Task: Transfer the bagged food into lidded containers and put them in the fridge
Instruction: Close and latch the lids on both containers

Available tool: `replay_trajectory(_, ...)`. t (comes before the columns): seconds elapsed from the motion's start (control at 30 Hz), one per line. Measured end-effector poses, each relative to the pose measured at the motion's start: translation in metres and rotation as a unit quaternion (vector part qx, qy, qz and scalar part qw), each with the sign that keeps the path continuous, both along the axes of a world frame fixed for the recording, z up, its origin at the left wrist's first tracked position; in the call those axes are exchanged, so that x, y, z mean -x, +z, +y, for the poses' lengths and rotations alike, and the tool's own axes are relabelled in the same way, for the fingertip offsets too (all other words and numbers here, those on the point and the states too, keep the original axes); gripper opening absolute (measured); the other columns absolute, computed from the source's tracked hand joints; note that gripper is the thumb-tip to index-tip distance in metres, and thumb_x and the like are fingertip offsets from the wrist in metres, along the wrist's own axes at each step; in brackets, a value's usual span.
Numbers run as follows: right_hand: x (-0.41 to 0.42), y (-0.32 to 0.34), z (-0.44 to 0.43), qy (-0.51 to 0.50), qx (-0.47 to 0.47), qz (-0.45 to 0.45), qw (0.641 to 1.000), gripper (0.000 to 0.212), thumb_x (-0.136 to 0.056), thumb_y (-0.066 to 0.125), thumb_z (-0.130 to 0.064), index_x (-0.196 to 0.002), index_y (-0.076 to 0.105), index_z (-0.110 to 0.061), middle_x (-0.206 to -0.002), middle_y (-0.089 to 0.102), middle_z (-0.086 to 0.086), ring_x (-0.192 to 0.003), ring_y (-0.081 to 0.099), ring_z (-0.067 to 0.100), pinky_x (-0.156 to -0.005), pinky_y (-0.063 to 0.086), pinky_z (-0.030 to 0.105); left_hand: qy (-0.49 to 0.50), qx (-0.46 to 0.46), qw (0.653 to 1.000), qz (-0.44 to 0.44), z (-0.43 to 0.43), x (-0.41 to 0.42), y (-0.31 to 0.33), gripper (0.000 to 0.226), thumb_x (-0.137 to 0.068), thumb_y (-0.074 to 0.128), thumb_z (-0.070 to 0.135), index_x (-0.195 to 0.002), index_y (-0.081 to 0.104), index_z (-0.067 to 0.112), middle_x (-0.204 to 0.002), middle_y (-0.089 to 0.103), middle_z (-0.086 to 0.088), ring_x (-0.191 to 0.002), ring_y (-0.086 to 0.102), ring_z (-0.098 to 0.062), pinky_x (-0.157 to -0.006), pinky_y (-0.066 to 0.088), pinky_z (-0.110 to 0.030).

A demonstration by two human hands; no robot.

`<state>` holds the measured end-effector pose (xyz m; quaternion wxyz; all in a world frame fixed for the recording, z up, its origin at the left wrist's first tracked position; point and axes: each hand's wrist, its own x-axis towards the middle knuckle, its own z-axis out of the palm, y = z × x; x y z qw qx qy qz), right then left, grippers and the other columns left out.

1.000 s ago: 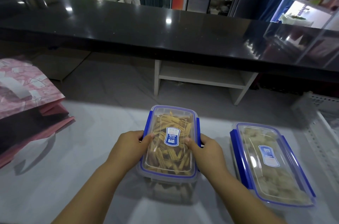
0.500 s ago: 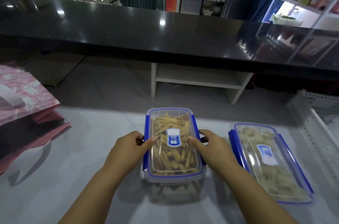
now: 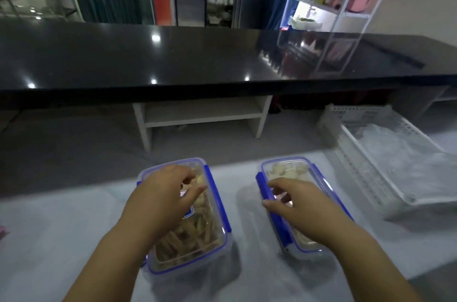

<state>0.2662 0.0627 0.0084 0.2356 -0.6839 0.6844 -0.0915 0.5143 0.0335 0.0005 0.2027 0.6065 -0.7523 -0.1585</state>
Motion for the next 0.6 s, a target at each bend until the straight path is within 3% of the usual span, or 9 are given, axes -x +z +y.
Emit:
replay_trajectory(0.17,0.058,0.014,0.026,-0.048,-0.018,0.02,0.998,0.052,-0.086,0.057,-0.052,-0.134,0.044,-0.036,-0.127,0.056,-0.013,-0.108,0.056,0.008,-0.091,0.046,0.027,-0.134,-0.006,0.988,-0.071,0.001,0.072,0.02,0.038,-0.087,0.048,0.055,-0.118,0.055,0.033,-0.111,0.06,0.015,-0.096,0.056,-0.004,-0.083,0.048,-0.022)
replay_trajectory(0.6,0.284,0.021,0.169,-0.164,-0.09,0.084,0.979,0.061,-0.089,0.052,-0.053,-0.142,0.035,-0.027,-0.141,0.047,-0.002,-0.12,0.051,0.017,-0.095,0.046,0.032,-0.303,-0.01,0.945,-0.126,0.078,0.318,0.015,0.039,-0.088,0.048,0.054,-0.118,0.053,0.03,-0.114,0.059,0.009,-0.101,0.057,-0.012,-0.086,0.048,-0.029)
